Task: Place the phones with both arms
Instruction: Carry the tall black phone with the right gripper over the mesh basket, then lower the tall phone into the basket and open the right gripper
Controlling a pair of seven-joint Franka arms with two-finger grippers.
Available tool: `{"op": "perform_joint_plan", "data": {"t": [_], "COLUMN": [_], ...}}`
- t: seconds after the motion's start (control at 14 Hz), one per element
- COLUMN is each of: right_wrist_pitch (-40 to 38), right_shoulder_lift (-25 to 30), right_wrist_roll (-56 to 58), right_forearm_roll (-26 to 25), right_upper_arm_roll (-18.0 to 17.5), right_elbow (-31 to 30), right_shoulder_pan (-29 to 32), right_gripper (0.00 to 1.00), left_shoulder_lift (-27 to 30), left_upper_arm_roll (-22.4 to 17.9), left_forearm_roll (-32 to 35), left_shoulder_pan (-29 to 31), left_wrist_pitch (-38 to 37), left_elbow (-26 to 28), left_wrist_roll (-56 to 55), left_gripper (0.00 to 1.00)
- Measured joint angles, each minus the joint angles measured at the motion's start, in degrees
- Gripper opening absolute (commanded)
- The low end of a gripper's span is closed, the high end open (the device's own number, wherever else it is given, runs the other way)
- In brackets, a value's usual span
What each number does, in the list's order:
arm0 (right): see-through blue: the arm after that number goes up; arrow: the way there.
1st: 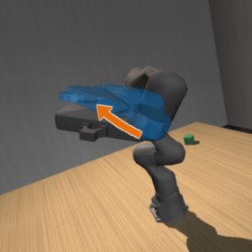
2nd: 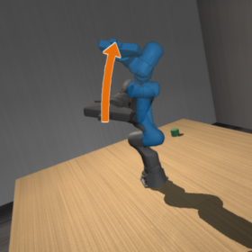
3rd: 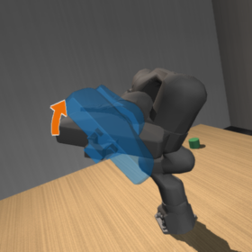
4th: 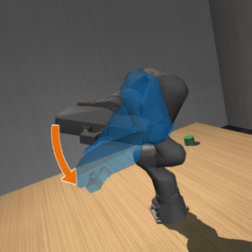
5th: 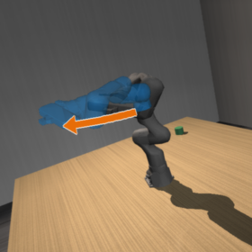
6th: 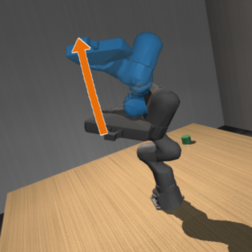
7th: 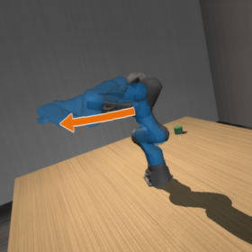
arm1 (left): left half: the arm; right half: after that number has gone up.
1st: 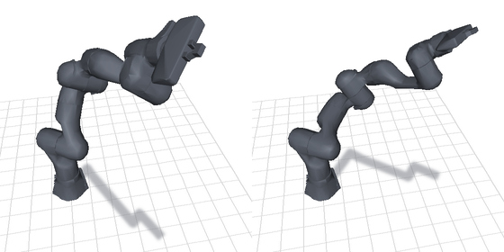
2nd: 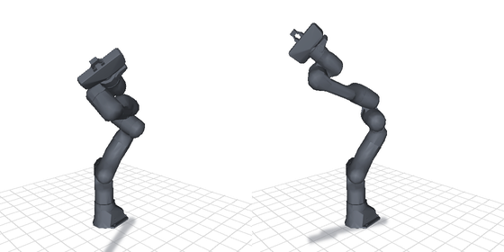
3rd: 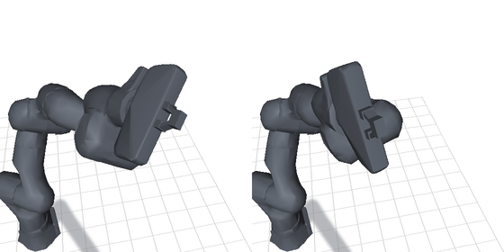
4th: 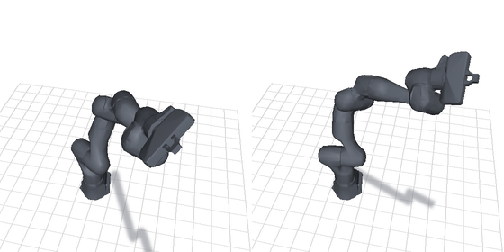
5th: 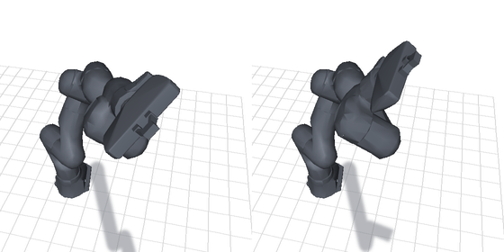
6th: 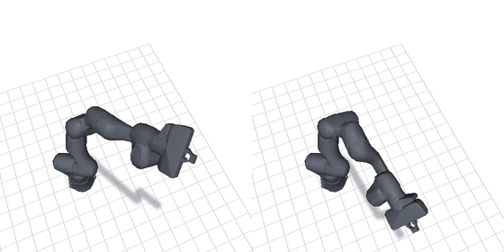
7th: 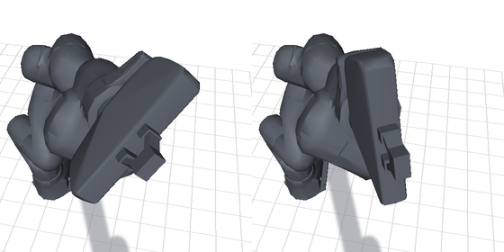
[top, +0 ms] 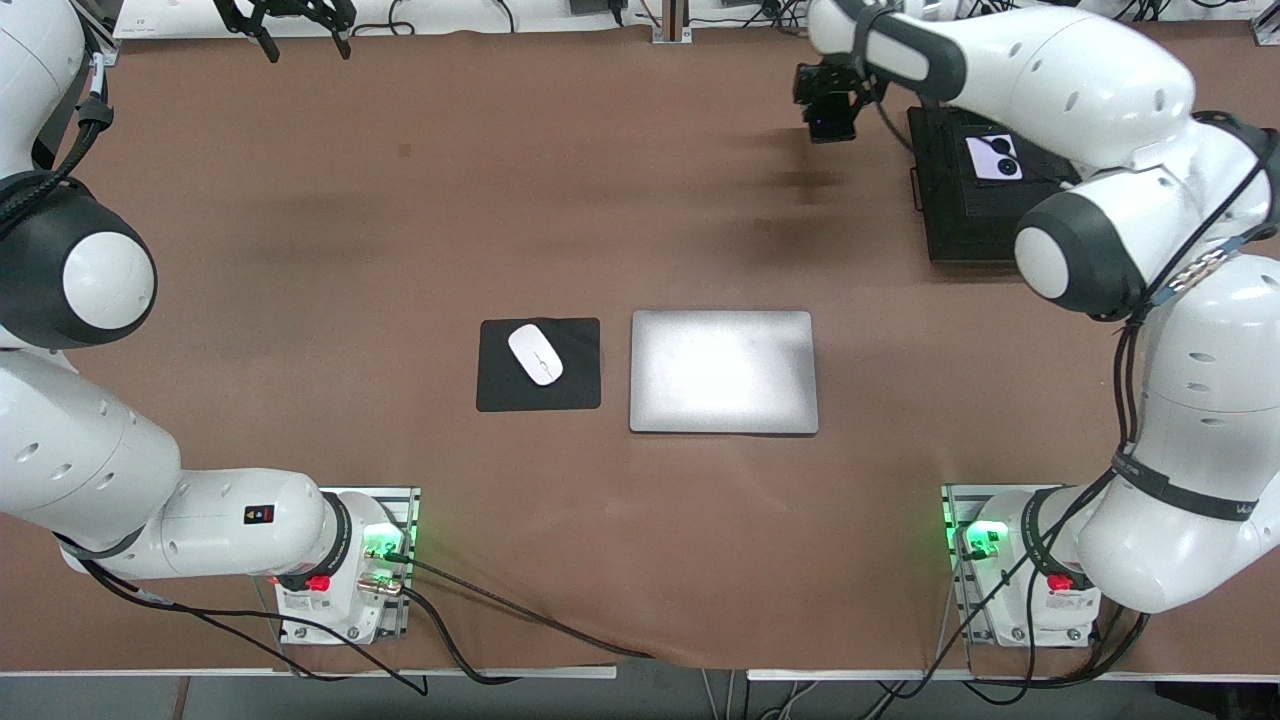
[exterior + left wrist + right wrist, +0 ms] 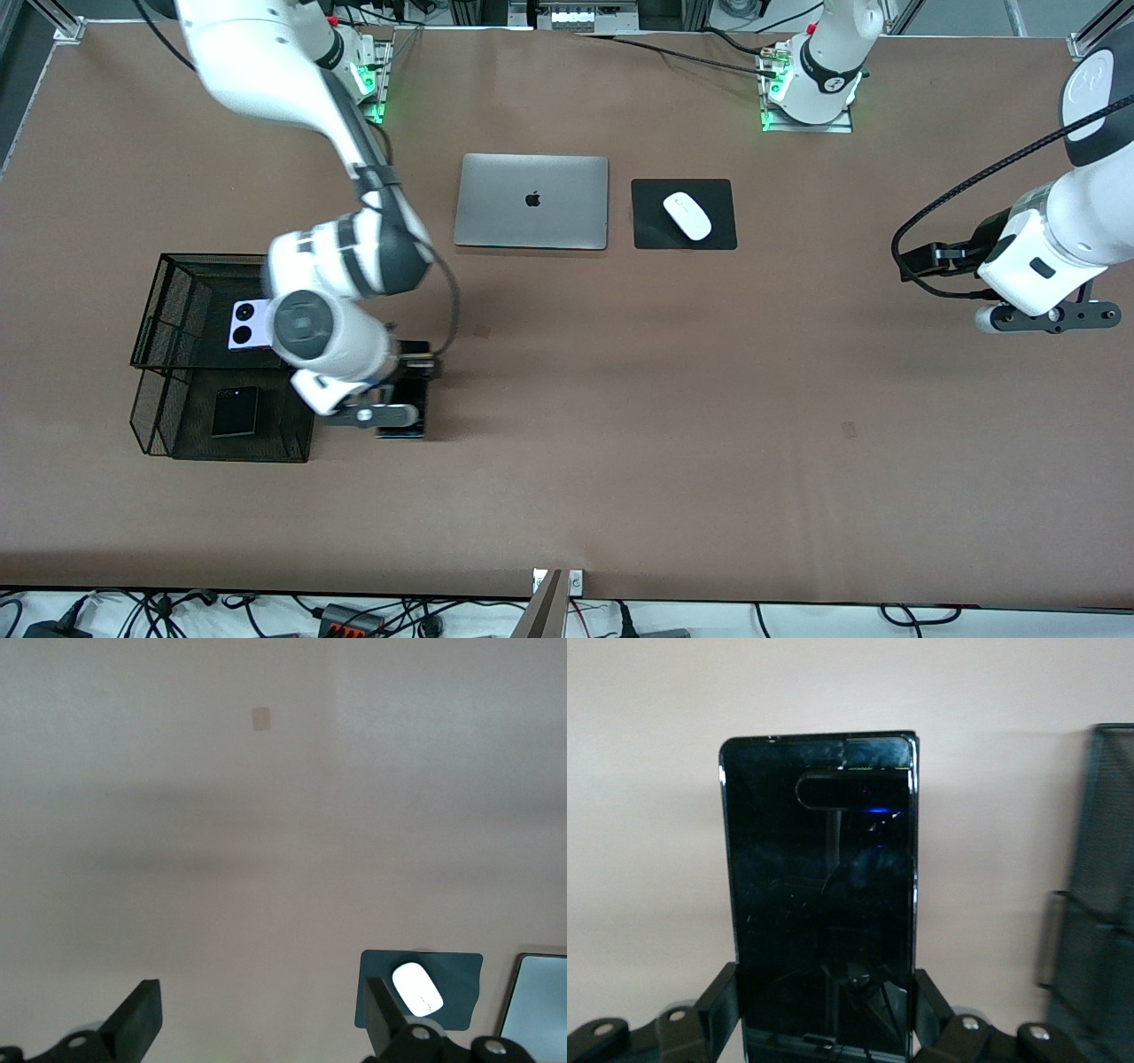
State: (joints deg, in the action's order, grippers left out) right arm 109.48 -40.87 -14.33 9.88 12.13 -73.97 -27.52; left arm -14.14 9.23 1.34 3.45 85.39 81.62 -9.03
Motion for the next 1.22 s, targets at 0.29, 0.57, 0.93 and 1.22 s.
{"op": "perform_joint_plan", "data": {"t": [0.29,0.57,0.93,1.22], "right_wrist_pitch": [-4.1,-8.3,-9.1,-9.1], "right_shoulder_lift": [1.9,5.2,11.6,14.1], "right_wrist_roll": [4.8,8.0,15.9,22.4], "right_forearm_roll": [0.0,0.0,-0.3,-0.5], "right_upper_arm_roll": [0.1,0.1,0.4,2.6], "right_elbow": [-0.1,-1.5,-11.7,-16.7], "right_shoulder_pan": [5.3,9.5,15.6,20.1], "right_gripper": [0.29,0.29,0.29,0.29], "left_shoulder_lift": [0.0,0.0,0.0,0.0], "left_upper_arm_roll": [0.0,0.1,-0.1,-0.4], "left_forearm_roll": [0.0,0.0,0.0,0.0], "left_shoulder_pan": [0.0,0.0,0.2,3.0], "left_wrist_pitch": [0.0,0.0,-0.2,-0.3], "left_elbow": [0.0,0.0,-0.1,-0.3], "left_wrist_roll": [0.0,0.0,0.0,0.0], "left_gripper": [1.0,1.0,1.0,1.0]}}
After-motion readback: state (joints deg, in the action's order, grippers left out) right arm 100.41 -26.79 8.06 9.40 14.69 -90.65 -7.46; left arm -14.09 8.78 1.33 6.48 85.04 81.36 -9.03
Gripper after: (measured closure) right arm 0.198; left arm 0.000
